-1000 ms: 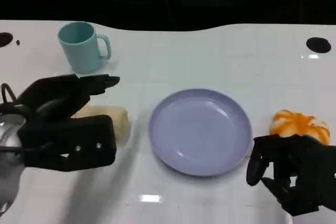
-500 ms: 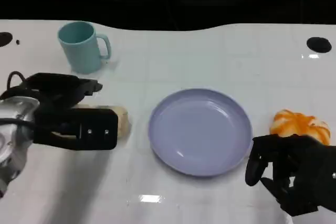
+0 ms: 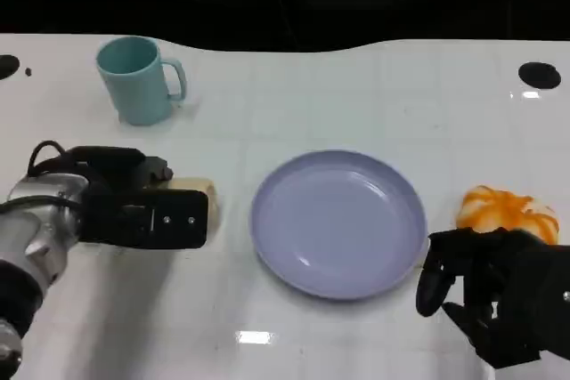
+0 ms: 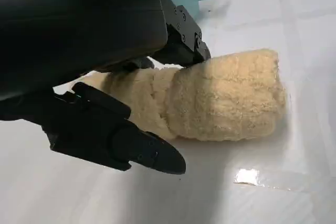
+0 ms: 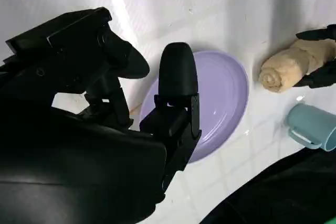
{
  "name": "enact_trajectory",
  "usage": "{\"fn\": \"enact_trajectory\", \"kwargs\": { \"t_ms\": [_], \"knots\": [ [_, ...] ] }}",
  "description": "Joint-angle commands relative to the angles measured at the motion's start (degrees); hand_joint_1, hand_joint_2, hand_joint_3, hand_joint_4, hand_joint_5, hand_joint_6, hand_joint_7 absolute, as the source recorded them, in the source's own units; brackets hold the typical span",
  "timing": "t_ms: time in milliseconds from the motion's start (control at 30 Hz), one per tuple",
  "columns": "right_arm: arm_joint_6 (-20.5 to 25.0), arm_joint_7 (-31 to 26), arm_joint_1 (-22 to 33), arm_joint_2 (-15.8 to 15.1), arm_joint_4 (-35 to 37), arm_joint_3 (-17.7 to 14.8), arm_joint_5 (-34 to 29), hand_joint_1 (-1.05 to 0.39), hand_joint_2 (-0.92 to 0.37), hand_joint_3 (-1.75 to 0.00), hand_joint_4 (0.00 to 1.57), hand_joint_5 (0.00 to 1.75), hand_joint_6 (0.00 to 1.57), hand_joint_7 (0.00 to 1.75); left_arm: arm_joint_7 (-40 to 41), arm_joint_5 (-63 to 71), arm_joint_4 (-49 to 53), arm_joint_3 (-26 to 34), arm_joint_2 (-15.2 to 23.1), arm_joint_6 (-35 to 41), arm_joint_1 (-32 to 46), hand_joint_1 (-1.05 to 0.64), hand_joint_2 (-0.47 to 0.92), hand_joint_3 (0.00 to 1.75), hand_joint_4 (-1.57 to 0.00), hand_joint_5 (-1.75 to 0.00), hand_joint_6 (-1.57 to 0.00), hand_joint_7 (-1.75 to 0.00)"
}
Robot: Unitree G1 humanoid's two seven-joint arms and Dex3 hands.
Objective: Grasp the towel on the left side of the plate with the left hand and place it into the plate.
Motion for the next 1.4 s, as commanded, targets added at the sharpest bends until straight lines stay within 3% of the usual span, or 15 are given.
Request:
{"fn": "enact_trajectory", "kwargs": {
  "t_ms": [33, 167, 200, 267, 300, 333, 400, 433, 500, 767, 933, 1167, 1300, 1367, 1400],
  "knots": [
    [0.37, 0.06, 0.35, -0.66, -1.03, -0.51, 0.22, -0.01, -0.59, -1.03, 0.72, 1.75, 0.69, 1.42, 3.59, -1.07, 6.94, -0.01, -1.9, -1.44, -0.47, -0.43, 0.92, 0.1, -0.7, -0.14, -0.63, -0.07],
    [0.37, 0.07, 0.38, -0.78, -1.11, -0.58, 0.19, -0.02, -0.59, -1.03, 0.72, 1.75, 0.69, 1.42, 13.32, -1.46, 10.14, 0.83, -2.66, -3.47, 0.0, -0.28, 0.92, 0.15, -0.85, -0.23, -0.89, -0.17],
    [0.57, 0.1, 0.37, -0.79, -1.18, -0.64, 0.24, -0.02, -0.59, -1.03, 0.72, 1.75, 0.69, 1.42, 15.95, -1.24, 10.6, 0.68, -2.67, -3.82, 0.13, -0.22, 0.92, 0.17, -0.81, -0.86, -1.0, -0.34],
    [0.72, 0.2, 0.37, -0.88, -1.2, -0.78, 0.31, -0.02, -0.59, -1.03, 0.72, 1.75, 0.69, 1.42, 21.33, -0.42, 11.29, 0.06, -2.53, -4.8, 0.46, -0.19, 0.92, 0.14, -0.78, -1.47, -0.98, -0.69],
    [0.72, 0.24, 0.37, -0.94, -1.19, -0.82, 0.32, -0.02, -0.59, -1.03, 0.72, 1.75, 0.69, 1.42, 23.22, -0.23, 11.62, -0.14, -2.51, -5.26, 0.57, -0.18, 0.91, 0.18, -0.88, -1.63, -0.85, -1.17],
    [0.76, 0.3, 0.33, -1.04, -1.21, -0.85, 0.29, -0.02, -0.59, -1.03, 0.72, 1.75, 0.69, 1.42, 24.97, -0.12, 11.93, -0.25, -2.58, -5.46, 0.67, -0.18, 0.91, 0.21, -0.92, -1.69, -0.79, -1.38],
    [-0.11, 0.51, 0.38, -1.2, -0.94, -1.09, 0.58, -0.01, -0.59, -1.03, 0.72, 1.75, 0.69, 1.42, 27.32, -0.26, 11.83, 0.0, -2.92, -4.98, 0.87, -0.2, 0.85, 0.39, -0.91, -1.73, -0.68, -1.65],
    [-0.28, 0.55, 0.38, -1.25, -0.86, -1.16, 0.63, 0.0, -0.59, -1.03, 0.71, 1.75, 0.69, 1.42, 28.2, -0.35, 11.64, 0.15, -3.1, -4.77, 0.95, -0.2, 0.81, 0.47, -0.9, -1.74, -0.64, -1.7],
    [-0.31, 0.54, 0.39, -1.38, -0.75, -1.2, 0.63, -0.01, -0.59, -1.04, 0.71, 1.74, 0.69, 1.41, 29.27, -0.45, 10.94, 0.29, -3.29, -4.55, 1.09, -0.2, 0.75, 0.6, -0.88, -1.75, -0.63, -1.65],
    [-0.68, 0.42, 0.39, -1.4, -0.64, -1.14, 0.8, -0.01, -0.58, -1.05, 0.72, 1.75, 0.7, 1.42, 31.18, -3.18, 5.92, 2.85, -4.02, -4.17, 3.2, -0.17, 0.66, 0.76, -0.88, -1.75, -0.61, -1.75],
    [-0.3, 0.39, 0.33, -1.39, -0.62, -1.17, 0.82, -0.01, -0.59, -1.05, 0.71, 1.75, 0.69, 1.42, 27.06, -6.6, -0.49, 5.94, -4.57, -0.74, 4.44, -0.19, 0.71, 0.7, -0.89, -1.75, -0.6, -1.75],
    [-0.73, 0.41, 0.23, -1.75, -0.39, -0.94, 0.47, -0.01, -0.59, -1.03, 0.71, 1.75, 0.69, 1.41, 23.01, -6.05, -13.21, 5.69, -3.96, 0.71, 6.58, -0.2, 0.67, 0.67, -0.87, -1.75, -0.6, -1.75],
    [-0.33, 0.28, 0.31, -1.48, -0.59, -0.95, 0.69, -0.01, -0.59, -1.04, 0.72, 1.75, 0.69, 1.41, 21.62, -5.7, -18.4, 5.41, -4.8, 0.52, 7.18, -0.24, 0.59, 0.78, -0.88, -1.75, -0.6, -1.75],
    [-0.36, 0.23, 0.29, -1.54, -0.67, -0.84, 0.52, -0.01, -0.59, -1.04, 0.72, 1.75, 0.7, 1.41, 20.72, -5.46, -20.8, 5.04, -5.45, 0.7, 7.29, -0.23, 0.56, 0.79, -0.89, -1.75, -0.6, -1.67],
    [-0.34, 0.25, 0.27, -1.54, -0.7, -0.84, 0.53, -0.01, -0.59, -1.04, 0.72, 1.75, 0.7, 1.41, 20.07, -5.28, -21.89, 4.8, -5.78, 1.06, 7.31, -0.24, 0.58, 0.75, -0.89, -1.75, -0.74, -1.32]
  ]
}}
